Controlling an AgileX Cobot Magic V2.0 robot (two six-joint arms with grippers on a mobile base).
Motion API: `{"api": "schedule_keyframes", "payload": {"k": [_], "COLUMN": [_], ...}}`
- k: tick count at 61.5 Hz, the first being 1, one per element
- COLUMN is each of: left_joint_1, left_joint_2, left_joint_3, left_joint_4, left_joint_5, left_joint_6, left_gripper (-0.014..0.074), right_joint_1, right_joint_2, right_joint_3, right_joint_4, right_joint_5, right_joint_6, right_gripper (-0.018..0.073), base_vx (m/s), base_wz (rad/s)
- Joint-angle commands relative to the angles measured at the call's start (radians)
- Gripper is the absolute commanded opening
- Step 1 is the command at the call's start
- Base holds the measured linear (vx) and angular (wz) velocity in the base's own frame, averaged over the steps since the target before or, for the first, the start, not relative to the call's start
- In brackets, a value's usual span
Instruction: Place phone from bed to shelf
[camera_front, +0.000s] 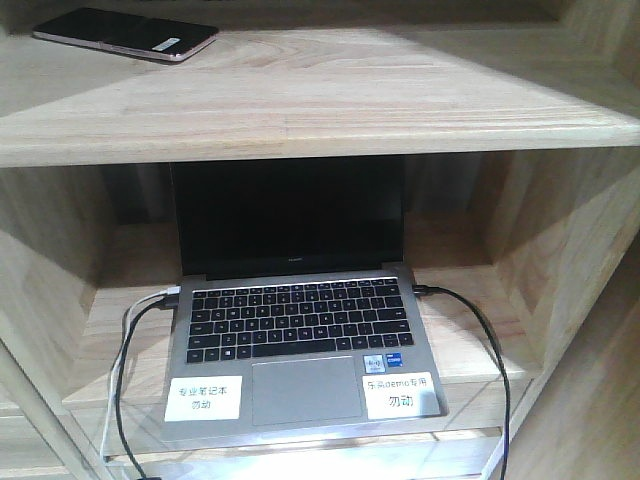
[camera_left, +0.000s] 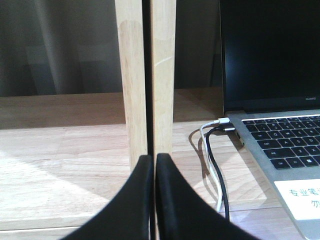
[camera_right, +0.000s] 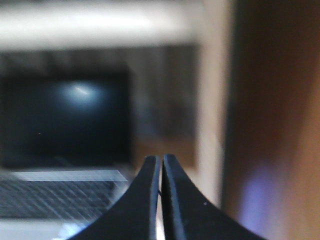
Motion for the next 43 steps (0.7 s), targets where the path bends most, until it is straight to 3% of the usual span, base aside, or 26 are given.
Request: {"api": "schedule_keyframes", "payload": {"k": [1,27,43], "left_joint_1": [0.002,0.002,0.002], "left_joint_2": [-0.007,-0.007,-0.007], "left_joint_3": [0.002,0.002,0.002], "left_joint_4": [-0.010,-0.010,-0.011], "left_joint_5": [-0.073,-0.073,-0.073], "left_joint_6": [-0.004,-0.004,-0.004], "left_gripper": [0.0001,0.0001,0.0001], "right_joint_1": [-0.024,-0.098,-0.098], "right_joint_2": [-0.014,-0.210,-0.210], "right_joint_3": [0.050,0.375,0.374], "right_joint_4": [-0.014,-0.012,-0.014], "right_joint_5": [-0.129,-0.389,-0.342], "right_joint_6": [0.002,0.006,-0.031], "right_gripper": [-0.0004,-0.0004,-0.0004], "base_vx": [0.00,0.00,0.00], "base_wz": [0.00,0.00,0.00]}}
